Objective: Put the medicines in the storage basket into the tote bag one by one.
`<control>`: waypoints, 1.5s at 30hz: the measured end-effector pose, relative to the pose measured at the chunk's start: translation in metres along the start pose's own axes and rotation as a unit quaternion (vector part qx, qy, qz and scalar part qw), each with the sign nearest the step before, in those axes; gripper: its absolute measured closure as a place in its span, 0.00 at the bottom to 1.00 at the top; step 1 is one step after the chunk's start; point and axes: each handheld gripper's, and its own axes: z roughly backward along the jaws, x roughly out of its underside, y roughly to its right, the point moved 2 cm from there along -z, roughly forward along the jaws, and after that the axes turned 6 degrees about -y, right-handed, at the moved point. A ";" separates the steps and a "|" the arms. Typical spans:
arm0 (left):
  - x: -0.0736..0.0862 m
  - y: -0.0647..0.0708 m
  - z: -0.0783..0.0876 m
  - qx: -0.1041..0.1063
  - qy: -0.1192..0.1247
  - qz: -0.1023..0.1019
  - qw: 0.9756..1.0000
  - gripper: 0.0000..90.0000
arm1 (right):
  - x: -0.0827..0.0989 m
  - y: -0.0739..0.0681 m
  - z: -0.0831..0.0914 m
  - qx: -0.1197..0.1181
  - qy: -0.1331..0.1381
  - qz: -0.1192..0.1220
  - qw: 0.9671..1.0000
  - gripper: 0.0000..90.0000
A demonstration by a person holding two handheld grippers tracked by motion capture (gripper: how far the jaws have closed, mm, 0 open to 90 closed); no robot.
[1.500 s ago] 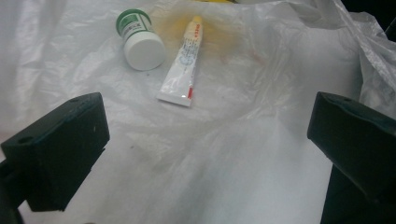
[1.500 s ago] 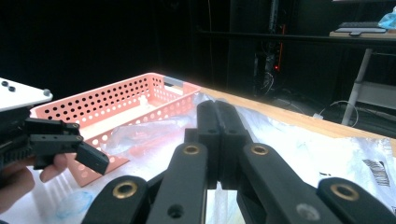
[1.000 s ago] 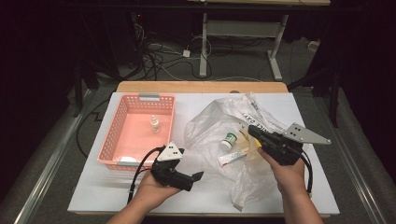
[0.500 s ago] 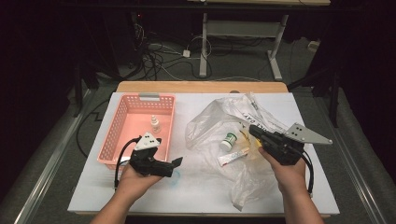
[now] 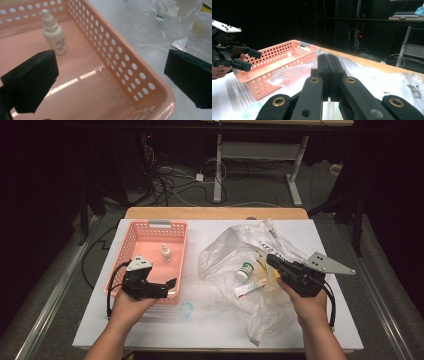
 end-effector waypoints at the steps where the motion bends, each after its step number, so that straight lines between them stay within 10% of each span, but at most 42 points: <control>1: 0.000 -0.002 0.000 -0.001 0.001 0.004 1.000 0.00 | 0.000 0.000 0.000 0.000 0.000 0.000 1.000 1.00; 23: -0.038 -0.020 0.001 -0.019 0.032 0.023 0.999 0.00 | -0.001 0.000 0.000 -0.004 0.000 0.005 1.000 1.00; 39: -0.066 -0.054 -0.039 -0.032 -0.003 0.045 0.998 0.03 | -0.001 0.000 0.000 -0.004 -0.001 0.004 1.000 1.00; 45: -0.070 -0.066 -0.057 -0.047 -0.049 0.056 0.996 0.11 | -0.001 0.000 -0.001 -0.004 -0.003 0.004 1.000 1.00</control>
